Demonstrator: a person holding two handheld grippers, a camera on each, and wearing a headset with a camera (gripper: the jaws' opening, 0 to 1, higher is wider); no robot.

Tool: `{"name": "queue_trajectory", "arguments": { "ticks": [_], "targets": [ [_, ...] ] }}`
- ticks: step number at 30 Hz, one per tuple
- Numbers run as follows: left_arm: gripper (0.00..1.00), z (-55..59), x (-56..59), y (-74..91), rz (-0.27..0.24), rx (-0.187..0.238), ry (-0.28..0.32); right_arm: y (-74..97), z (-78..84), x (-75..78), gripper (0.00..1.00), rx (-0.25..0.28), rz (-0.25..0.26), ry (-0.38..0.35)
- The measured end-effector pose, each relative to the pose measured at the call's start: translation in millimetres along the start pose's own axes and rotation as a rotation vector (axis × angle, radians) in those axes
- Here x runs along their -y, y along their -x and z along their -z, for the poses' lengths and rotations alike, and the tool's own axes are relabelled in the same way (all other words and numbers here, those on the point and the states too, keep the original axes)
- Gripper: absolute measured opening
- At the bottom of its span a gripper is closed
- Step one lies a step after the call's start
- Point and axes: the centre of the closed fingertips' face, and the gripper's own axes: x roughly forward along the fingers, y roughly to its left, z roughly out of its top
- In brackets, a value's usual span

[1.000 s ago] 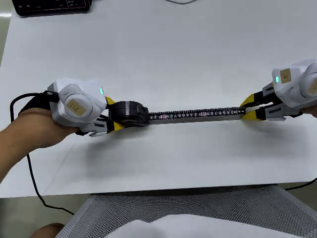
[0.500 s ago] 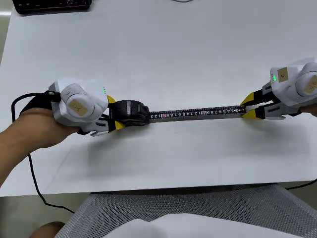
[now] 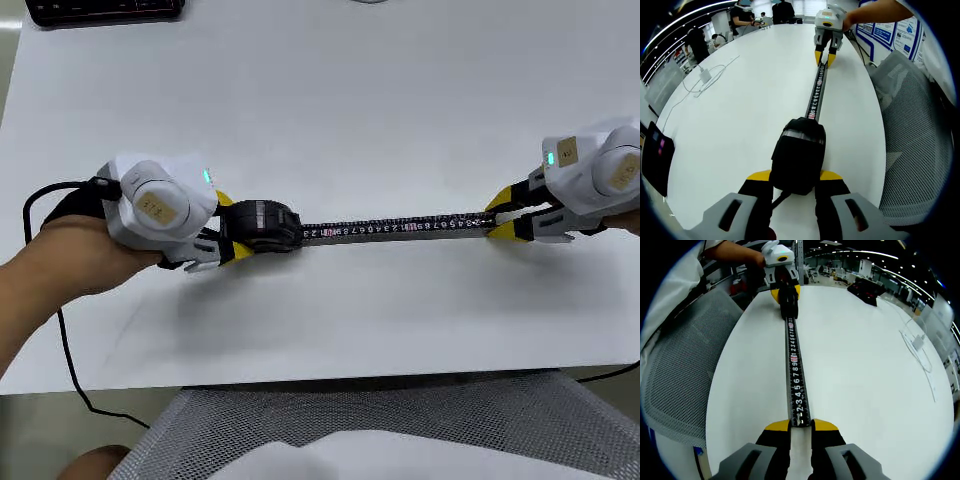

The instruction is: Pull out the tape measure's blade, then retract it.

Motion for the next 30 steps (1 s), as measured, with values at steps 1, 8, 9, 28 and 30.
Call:
{"name": "queue_trajectory", "arguments": {
  "ticks": [1, 8, 9, 28, 30],
  "targets": [
    [0.28, 0.0, 0.0, -0.1, 0.0, -0.001, 0.009, 0.0, -0.1, -0.2, 0.12, 0.0, 0.0, -0.001],
    [0.29, -0.3, -1.4, -0.2, -0.003, 0.002, 0.046, 0.4, 0.0, -1.2, 0.13, 0.001, 0.0, -0.005],
    [0.29, -0.6, -1.4, -0.1, -0.002, 0.001, 0.045, 0.5, -0.2, -1.6, 0.13, 0.002, -0.003, -0.008],
    [0.38, -6.7, 2.9, 4.2, 0.005, 0.012, 0.04, 6.3, -2.4, 1.2, 0.25, 0.019, 0.016, -0.056],
    [0.4, -6.9, 3.4, 5.3, 0.004, 0.017, 0.042, 8.8, -6.4, 0.9, 0.27, 0.046, 0.022, -0.099]
  ]
}}
